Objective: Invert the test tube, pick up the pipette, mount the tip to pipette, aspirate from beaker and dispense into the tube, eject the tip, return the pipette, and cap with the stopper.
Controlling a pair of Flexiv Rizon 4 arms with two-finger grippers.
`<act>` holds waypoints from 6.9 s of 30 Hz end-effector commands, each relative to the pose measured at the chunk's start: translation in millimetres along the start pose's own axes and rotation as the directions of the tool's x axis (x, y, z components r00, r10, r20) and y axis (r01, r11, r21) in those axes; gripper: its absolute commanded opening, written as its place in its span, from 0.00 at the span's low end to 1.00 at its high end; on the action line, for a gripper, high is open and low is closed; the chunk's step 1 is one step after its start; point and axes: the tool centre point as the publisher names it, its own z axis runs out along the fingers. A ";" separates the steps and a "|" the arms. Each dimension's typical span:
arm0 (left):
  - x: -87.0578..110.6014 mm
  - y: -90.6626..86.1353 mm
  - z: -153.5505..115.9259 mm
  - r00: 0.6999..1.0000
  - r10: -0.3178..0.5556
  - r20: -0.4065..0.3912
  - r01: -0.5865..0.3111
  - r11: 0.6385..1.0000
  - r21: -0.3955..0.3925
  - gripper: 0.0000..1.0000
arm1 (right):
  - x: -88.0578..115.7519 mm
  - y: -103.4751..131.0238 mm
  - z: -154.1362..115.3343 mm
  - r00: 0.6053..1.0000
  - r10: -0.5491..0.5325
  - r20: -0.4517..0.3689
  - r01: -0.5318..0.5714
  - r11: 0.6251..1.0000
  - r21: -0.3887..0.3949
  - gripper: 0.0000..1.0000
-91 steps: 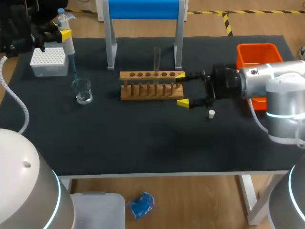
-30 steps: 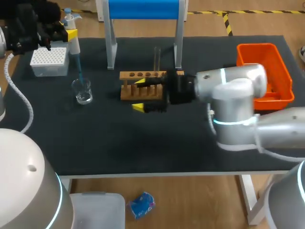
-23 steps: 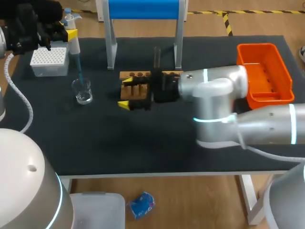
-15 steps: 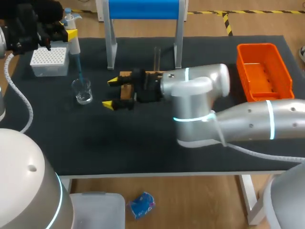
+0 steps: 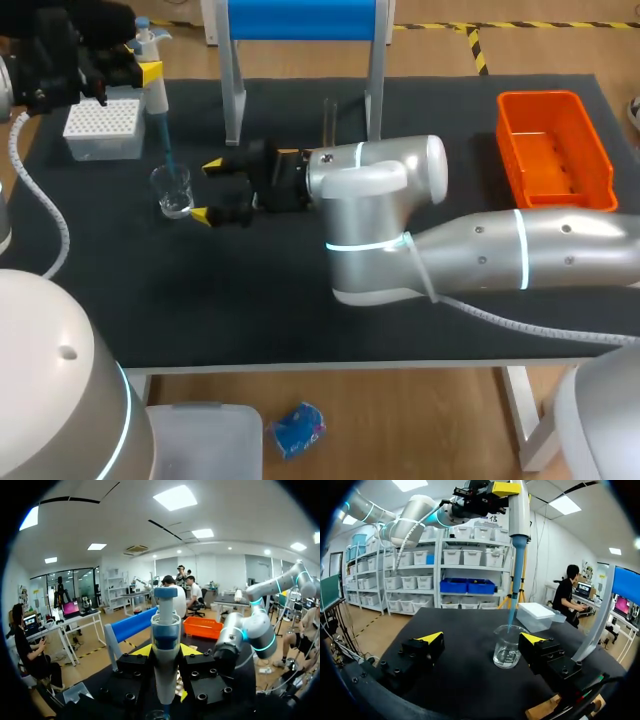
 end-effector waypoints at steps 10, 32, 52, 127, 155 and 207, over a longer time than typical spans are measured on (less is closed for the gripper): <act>0.3 0.7 0.7 1.000 0.002 0.003 -0.002 1.000 0.004 0.00 | -1.7 -6.5 -18.6 0.999 -0.002 0.032 0.002 1.000 0.005 1.00; 0.3 0.7 0.7 1.000 0.002 0.003 -0.002 1.000 0.004 0.00 | -12.3 -15.8 -34.6 1.000 -0.014 0.019 0.014 1.000 0.017 1.00; 0.3 0.7 0.7 1.000 0.002 0.003 -0.002 1.000 0.004 0.00 | -12.3 -15.8 -34.6 1.000 -0.014 0.019 0.014 1.000 0.017 1.00; -23.6 67.7 12.6 0.996 -0.015 0.083 0.012 0.999 0.035 0.00 | -12.3 -15.8 -34.6 1.000 -0.014 0.019 0.014 1.000 0.017 1.00; -27.9 85.1 14.8 0.996 -0.025 0.086 0.023 0.999 0.022 0.00 | -12.3 -15.8 -34.6 1.000 -0.014 0.019 0.014 1.000 0.017 1.00; -27.8 84.5 14.2 0.996 -0.023 0.084 0.022 1.000 0.022 0.00 | -56.4 193.4 -109.0 0.999 -0.001 0.047 -0.007 0.984 0.177 1.00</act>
